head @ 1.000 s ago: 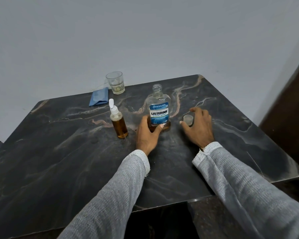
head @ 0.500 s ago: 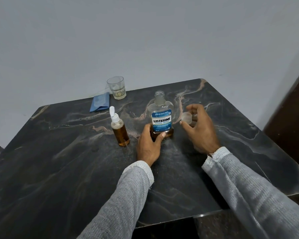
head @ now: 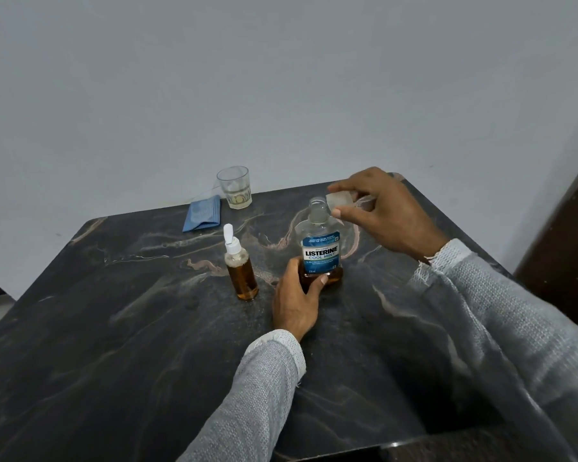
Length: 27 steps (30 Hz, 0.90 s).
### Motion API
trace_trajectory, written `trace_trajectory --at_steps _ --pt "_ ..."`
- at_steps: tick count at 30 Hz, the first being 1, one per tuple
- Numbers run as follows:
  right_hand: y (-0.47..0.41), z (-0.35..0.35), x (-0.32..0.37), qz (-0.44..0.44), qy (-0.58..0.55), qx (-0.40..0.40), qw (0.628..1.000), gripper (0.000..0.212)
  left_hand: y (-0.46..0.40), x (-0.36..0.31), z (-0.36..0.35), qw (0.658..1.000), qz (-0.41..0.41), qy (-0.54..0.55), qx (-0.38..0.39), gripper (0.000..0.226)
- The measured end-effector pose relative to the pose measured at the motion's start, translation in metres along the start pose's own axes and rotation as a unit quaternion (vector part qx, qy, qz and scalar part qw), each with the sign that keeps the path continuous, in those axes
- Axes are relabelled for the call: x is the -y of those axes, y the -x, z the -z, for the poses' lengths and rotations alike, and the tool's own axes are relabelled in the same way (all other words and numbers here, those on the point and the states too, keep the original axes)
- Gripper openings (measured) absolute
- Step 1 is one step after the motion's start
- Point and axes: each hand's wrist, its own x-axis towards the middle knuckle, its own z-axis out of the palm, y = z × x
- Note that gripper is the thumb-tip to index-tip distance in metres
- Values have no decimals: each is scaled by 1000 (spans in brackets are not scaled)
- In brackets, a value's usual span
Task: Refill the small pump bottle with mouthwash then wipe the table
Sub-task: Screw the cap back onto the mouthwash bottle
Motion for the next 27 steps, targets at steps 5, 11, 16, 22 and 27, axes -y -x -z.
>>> trace_trajectory --at_steps 5,11,16,22,27 --pt "-23 9 17 29 24 79 996 41 1 -1 1 1000 2 0 3 48" --pt "-40 9 27 57 92 150 983 37 1 -1 1 1000 -1 3 3 50" --pt "-37 4 26 67 121 159 977 33 1 0 1 1000 3 -1 4 51" --pt "-44 1 29 64 158 162 972 38 0 0 1 1000 6 -2 4 52" --pt "-46 -5 31 19 208 151 966 54 2 -1 1 1000 5 -4 3 52"
